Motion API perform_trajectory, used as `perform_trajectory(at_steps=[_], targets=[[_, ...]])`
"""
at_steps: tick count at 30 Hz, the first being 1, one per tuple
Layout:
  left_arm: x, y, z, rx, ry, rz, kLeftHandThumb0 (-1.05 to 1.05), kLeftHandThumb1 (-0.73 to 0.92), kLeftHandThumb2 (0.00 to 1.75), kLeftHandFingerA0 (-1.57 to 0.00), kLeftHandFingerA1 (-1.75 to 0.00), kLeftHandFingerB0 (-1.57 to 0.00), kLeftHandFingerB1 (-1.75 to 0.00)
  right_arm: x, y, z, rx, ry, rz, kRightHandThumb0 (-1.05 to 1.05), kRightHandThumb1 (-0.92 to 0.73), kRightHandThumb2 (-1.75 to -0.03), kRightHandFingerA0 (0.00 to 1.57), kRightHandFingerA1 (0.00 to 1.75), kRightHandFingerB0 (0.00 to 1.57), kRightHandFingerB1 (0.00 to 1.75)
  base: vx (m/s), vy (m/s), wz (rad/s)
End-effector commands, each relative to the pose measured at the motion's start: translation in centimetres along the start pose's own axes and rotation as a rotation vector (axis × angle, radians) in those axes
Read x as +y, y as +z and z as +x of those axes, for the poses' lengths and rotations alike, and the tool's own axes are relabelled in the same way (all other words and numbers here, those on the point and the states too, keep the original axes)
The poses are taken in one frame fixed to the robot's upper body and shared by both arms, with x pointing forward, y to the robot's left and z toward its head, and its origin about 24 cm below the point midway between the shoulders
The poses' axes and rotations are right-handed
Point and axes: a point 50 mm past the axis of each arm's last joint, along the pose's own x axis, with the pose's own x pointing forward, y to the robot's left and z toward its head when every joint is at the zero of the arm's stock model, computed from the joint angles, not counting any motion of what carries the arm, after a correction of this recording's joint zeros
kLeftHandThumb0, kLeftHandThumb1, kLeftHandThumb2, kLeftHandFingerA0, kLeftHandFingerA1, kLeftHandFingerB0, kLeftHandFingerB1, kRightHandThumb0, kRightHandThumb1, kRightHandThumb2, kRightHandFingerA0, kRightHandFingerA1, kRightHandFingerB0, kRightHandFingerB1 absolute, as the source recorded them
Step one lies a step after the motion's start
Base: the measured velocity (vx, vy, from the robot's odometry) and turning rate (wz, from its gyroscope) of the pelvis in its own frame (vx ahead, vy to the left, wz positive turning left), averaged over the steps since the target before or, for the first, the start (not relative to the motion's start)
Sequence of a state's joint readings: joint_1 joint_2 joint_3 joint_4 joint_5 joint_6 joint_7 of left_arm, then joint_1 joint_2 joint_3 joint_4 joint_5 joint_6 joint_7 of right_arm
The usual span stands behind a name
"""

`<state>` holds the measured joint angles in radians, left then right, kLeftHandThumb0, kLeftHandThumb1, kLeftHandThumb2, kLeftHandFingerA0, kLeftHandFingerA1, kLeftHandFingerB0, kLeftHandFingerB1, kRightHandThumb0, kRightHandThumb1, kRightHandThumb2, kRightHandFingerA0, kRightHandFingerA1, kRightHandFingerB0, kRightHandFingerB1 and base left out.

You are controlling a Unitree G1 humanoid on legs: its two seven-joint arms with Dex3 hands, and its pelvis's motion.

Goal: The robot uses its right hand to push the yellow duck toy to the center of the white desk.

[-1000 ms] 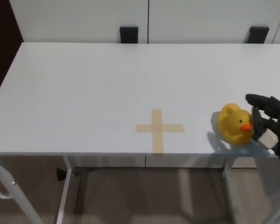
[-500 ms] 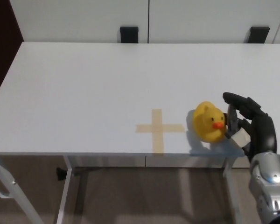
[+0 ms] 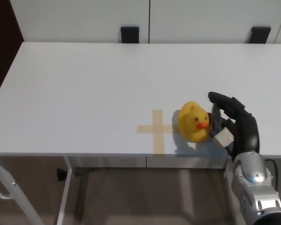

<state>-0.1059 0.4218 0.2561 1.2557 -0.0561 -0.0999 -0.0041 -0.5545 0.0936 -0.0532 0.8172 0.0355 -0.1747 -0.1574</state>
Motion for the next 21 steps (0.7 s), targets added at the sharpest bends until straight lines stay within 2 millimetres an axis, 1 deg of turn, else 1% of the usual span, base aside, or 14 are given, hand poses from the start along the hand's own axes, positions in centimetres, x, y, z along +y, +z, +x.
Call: perform_trajectory(at_steps=[1, 2, 3, 5, 7, 8, 15, 16, 17, 18, 20, 21], targets=[[0.02, 0.5, 0.06, -0.024, 0.002, 0.001, -0.11, 0.58, 0.9, -0.94, -0.95, -0.88, -1.02, 1.39, -1.26, -0.29, 0.083, 0.064, -0.073, -0.74, -0.92, -0.67, 0.57, 0.68, 0.47, 0.53, 0.0, 0.0, 0.0], [0.02, 0.51, 0.07, -0.024, 0.003, -0.001, -0.11, 0.58, 0.9, -0.94, -0.95, -0.88, -1.02, 1.4, -1.24, -0.28, 0.083, 0.066, -0.073, -0.74, -0.92, -0.67, 0.57, 0.68, 0.47, 0.53, 0.0, 0.0, 0.0], [0.03, 0.55, 0.08, -0.024, 0.004, -0.002, -0.13, 0.59, 0.88, -0.9, -0.92, -0.87, -1.01, 1.42, -1.14, -0.22, 0.078, 0.078, -0.087, -0.76, -0.92, -0.69, 0.56, 0.68, 0.47, 0.54, 0.0, 0.0, 0.0], [0.05, 0.59, 0.09, -0.025, 0.004, -0.001, -0.12, 0.59, 0.89, -0.89, -0.91, -0.88, -1.01, 1.43, -1.01, -0.15, 0.07, 0.095, -0.108, -0.76, -0.92, -0.68, 0.58, 0.71, 0.48, 0.56, 0.0, 0.0, 0.0], [0.05, 0.59, 0.09, -0.026, 0.003, 0.0, -0.12, 0.59, 0.89, -0.89, -0.91, -0.88, -1.01, 1.43, -0.96, -0.12, 0.065, 0.103, -0.116, -0.76, -0.92, -0.68, 0.58, 0.71, 0.48, 0.56, 0.0, 0.0, 0.0], [0.04, 0.61, 0.09, -0.026, 0.004, -0.003, -0.12, 0.58, 0.89, -0.92, -0.96, -0.9, -1.03, 1.43, -0.86, -0.02, 0.066, 0.114, -0.136, -0.78, -0.92, -0.7, 0.57, 0.68, 0.46, 0.52, 0.0, 0.0, 0.0], [0.04, 0.62, 0.08, -0.029, 0.007, 0.001, -0.13, 0.58, 0.88, -0.9, -0.96, -0.9, -1.05, 1.4, -0.74, 0.16, 0.073, 0.141, -0.173, -0.78, -0.92, -0.7, 0.56, 0.65, 0.46, 0.52, 0.0, 0.0, 0.0], [0.02, 0.54, 0.07, -0.025, 0.007, 0.007, -0.16, 0.61, 0.81, -0.94, -0.96, -0.88, -1.02, 1.53, -0.87, 0.09, 0.075, 0.153, -0.175, -0.78, -0.92, -0.69, 0.56, 0.66, 0.45, 0.51, 0.0, 0.0, 0.0], [0.02, 0.54, 0.07, -0.025, 0.007, 0.007, -0.16, 0.61, 0.81, -0.94, -0.96, -0.88, -1.02, 1.53, -0.87, 0.09, 0.075, 0.153, -0.175, -0.78, -0.92, -0.69, 0.56, 0.66, 0.45, 0.51, 0.0, 0.0, 0.0], [-0.02, 0.5, 0.07, -0.024, 0.006, 0.013, -0.12, 0.6, 0.88, -0.93, -0.95, -0.86, -1.0, 1.79, -1.07, -0.06, 0.078, 0.167, -0.184, -0.78, -0.92, -0.69, 0.56, 0.64, 0.46, 0.52, 0.0, 0.0, 0.0], [-0.06, 0.47, 0.06, -0.023, 0.004, 0.019, -0.12, 0.6, 0.88, -0.93, -0.95, -0.86, -1.0, 2.08, -1.29, -0.24, 0.08, 0.183, -0.196, -0.78, -0.92, -0.69, 0.56, 0.64, 0.46, 0.52, 0.0, 0.0, 0.0], [-0.05, 0.47, 0.05, -0.024, 0.004, 0.024, -0.15, 0.62, 0.82, -0.89, -0.92, -0.84, -0.99, 2.32, -1.42, -0.35, 0.084, 0.187, -0.195, -0.76, -0.92, -0.68, 0.57, 0.65, 0.46, 0.52, 0.0, 0.0, 0.0]])
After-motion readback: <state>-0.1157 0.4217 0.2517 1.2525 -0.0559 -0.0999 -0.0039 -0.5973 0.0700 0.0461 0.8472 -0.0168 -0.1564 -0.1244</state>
